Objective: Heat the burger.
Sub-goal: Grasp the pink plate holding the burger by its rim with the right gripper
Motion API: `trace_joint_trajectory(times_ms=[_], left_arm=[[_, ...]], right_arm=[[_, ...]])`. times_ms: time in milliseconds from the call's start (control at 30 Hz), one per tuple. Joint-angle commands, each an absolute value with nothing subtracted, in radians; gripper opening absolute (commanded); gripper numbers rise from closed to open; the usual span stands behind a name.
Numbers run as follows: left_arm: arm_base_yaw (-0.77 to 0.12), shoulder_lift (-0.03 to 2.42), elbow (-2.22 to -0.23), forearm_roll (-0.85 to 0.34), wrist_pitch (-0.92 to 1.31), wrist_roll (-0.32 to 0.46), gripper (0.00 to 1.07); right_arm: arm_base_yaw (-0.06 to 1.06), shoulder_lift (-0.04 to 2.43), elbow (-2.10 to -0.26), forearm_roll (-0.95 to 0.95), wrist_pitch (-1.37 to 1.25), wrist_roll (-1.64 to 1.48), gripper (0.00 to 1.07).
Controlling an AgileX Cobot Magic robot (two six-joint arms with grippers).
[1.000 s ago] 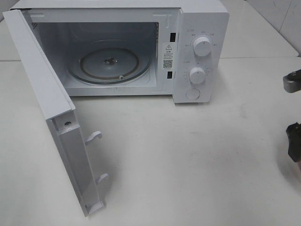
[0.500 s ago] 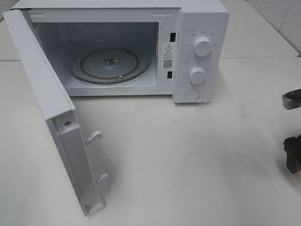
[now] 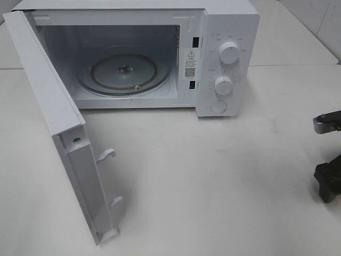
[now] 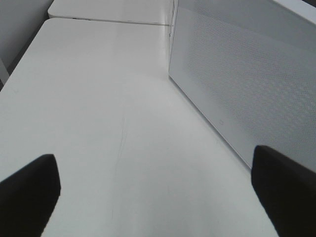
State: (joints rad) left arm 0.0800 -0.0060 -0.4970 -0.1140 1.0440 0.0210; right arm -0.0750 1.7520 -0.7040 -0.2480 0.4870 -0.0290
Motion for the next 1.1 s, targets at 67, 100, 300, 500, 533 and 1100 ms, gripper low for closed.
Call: trace_joint_trajectory(times_ms=[67,100,300,500,533,1100], left_arm=[[0.077,-0.027,-0.496,-0.115,1.034,0.020,1.01],[0.077,-0.027,-0.496,-0.115,1.034,0.020,1.01],[0.077,-0.027,-0.496,-0.115,1.034,0.020,1.01],[0.077,-0.027,-0.496,-0.115,1.034,0.020,1.01],[0.077,-0.027,-0.496,-0.115,1.034,0.020,1.01],[0.077,-0.027,-0.496,-0.115,1.034,0.020,1.01]], right_arm=[[-0.101,1.799,-0.700,-0.275,0.467,-0.008,0.89],[-0.105,1.805,-0.700,-0.275,0.466,0.000,0.89],[-0.105,1.805,-0.700,-0.278,0.478,0.014,0.77],[-0.102,1.804,-0.701,-0.277,0.518,0.078,0.32],[-0.102,1.804,-0.701,-0.277,0.518,0.078,0.32],[0.027,1.723,-0.701,-0.386,0.627,0.285,0.00]])
